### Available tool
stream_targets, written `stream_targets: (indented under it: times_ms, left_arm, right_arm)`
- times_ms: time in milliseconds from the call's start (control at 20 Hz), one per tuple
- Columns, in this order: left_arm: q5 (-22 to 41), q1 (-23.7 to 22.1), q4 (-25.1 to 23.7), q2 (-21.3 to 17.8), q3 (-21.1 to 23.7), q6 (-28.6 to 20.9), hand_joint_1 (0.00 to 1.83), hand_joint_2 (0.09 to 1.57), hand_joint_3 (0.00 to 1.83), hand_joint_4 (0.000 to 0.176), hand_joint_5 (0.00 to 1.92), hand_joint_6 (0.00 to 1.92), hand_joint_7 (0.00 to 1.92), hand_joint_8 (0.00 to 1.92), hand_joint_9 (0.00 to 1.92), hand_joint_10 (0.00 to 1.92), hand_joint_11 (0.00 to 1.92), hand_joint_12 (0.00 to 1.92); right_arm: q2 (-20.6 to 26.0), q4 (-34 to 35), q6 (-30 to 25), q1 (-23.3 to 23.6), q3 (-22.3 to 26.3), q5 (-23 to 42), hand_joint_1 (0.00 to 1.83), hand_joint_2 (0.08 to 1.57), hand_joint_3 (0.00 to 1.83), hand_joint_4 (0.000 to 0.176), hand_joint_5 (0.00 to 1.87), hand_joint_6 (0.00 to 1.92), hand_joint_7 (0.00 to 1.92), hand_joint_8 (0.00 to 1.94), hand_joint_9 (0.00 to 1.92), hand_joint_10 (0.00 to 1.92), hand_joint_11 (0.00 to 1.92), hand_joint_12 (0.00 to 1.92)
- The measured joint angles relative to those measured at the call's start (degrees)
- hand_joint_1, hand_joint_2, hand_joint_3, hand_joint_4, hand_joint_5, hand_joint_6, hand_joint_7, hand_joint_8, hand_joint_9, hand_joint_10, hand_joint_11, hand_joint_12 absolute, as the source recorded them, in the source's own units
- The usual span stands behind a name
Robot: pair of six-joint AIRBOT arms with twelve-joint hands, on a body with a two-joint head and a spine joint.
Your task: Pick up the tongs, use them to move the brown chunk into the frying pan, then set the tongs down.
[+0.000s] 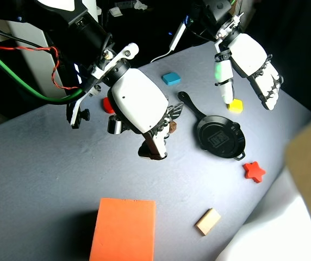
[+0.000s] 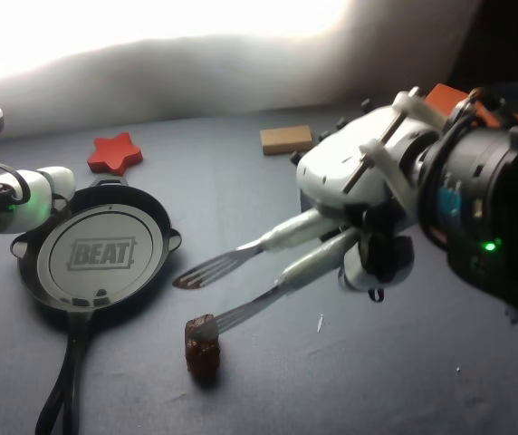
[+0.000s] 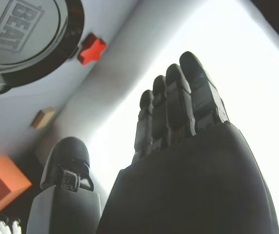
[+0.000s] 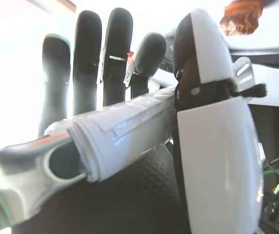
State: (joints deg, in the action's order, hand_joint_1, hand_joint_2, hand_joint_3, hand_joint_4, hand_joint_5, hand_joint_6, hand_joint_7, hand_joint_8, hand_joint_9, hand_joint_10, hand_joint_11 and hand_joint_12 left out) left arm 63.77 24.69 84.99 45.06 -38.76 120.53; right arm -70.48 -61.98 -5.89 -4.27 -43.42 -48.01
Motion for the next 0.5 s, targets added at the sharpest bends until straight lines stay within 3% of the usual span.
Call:
stream_targets:
  times_ms: [100,500]
  left_arm:
    - [-0.33,0.00,0.79,0.00,-0.33,0.00,0.04,1.30,0.00,0.008,0.13,0.00,0.15,0.00,0.16,0.00,0.00,0.50]
    - [-2.82,0.02,0.83,-0.07,-2.49,0.00,0.07,1.30,0.00,0.007,0.13,0.00,0.15,0.00,0.15,0.00,0.00,0.51]
  right_arm:
    - [-1.18,0.15,-0.92,-0.81,-0.07,-0.83,1.12,1.19,0.00,0.000,0.83,1.21,0.93,0.56,0.76,0.97,0.48,1.69]
    - [-4.48,-0.42,-4.66,-2.34,-3.17,-0.96,1.11,1.20,0.00,0.000,0.80,1.25,0.92,0.53,0.75,0.98,0.45,1.70]
